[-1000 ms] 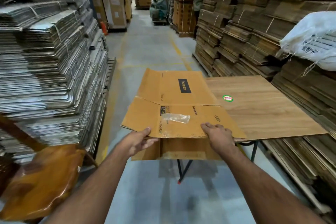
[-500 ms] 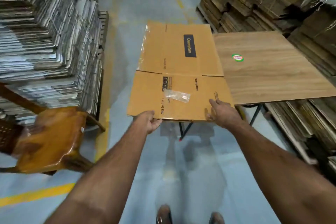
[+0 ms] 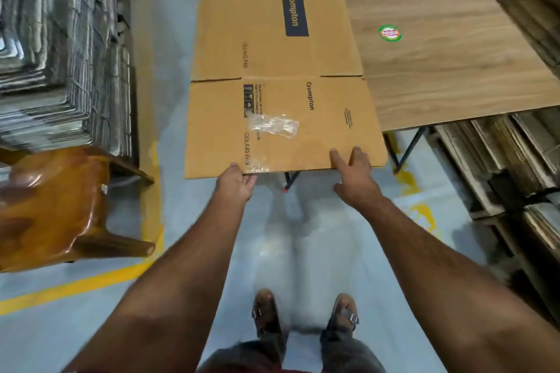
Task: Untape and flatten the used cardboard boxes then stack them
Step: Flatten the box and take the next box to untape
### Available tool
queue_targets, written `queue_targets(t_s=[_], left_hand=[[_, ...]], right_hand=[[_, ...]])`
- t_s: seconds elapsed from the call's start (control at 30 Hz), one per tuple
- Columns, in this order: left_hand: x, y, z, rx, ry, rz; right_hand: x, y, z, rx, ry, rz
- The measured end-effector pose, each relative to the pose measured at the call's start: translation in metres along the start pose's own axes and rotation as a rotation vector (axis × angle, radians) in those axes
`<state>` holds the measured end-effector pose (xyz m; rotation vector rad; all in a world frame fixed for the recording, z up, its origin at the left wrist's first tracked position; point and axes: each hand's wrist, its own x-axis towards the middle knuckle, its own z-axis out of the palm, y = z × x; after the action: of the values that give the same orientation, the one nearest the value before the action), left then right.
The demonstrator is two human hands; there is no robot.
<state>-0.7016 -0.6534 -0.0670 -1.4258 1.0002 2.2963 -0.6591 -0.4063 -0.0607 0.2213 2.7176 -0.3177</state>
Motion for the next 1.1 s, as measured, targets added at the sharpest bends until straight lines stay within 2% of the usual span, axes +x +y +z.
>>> queue_targets(t_s=[0.1, 0.27, 0.53, 0.63, 0.73, 0.8, 0.9, 1.0, 1.1], left_hand=[[-0.006, -0.029, 0.024, -0.018, -0.013, -0.017], [-0.008, -0.053, 0.043, -0.06, 0.024, 0.086], [-0.006, -0.056, 0.03, -0.007, 0.05, 0.182], [-0.008, -0.059, 0.027, 0.144, 0.02, 0.106], [-0.019, -0.069, 0.027, 0.543, -0.019, 0.036], [-0.032, -0.083, 0.037, 0.828, -0.088, 0.149], [-0.057, -0.099, 0.064, 1.175, -0.241, 0.523], [-0.097, -0.109, 0.102, 1.376, -0.341, 0.762], [-0.131, -0.129, 0.145, 1.491, -0.508, 0.976]], right_hand=[[0.017, 0.011, -0.001, 0.04, 0.078, -0.006], [0.037, 0.038, -0.017, 0.025, 0.008, -0.077], [0.039, 0.033, -0.021, -0.069, -0.036, -0.071], [0.036, 0.033, -0.025, -0.111, -0.06, -0.059], [0.025, 0.032, -0.027, -0.116, -0.06, -0.071], [0.011, 0.036, -0.032, -0.039, 0.007, -0.04], [-0.014, 0.051, -0.048, 0.005, 0.107, 0.024], [-0.043, 0.084, -0.067, 0.001, 0.201, 0.081], [-0.076, 0.13, -0.085, 0.05, 0.263, 0.163]])
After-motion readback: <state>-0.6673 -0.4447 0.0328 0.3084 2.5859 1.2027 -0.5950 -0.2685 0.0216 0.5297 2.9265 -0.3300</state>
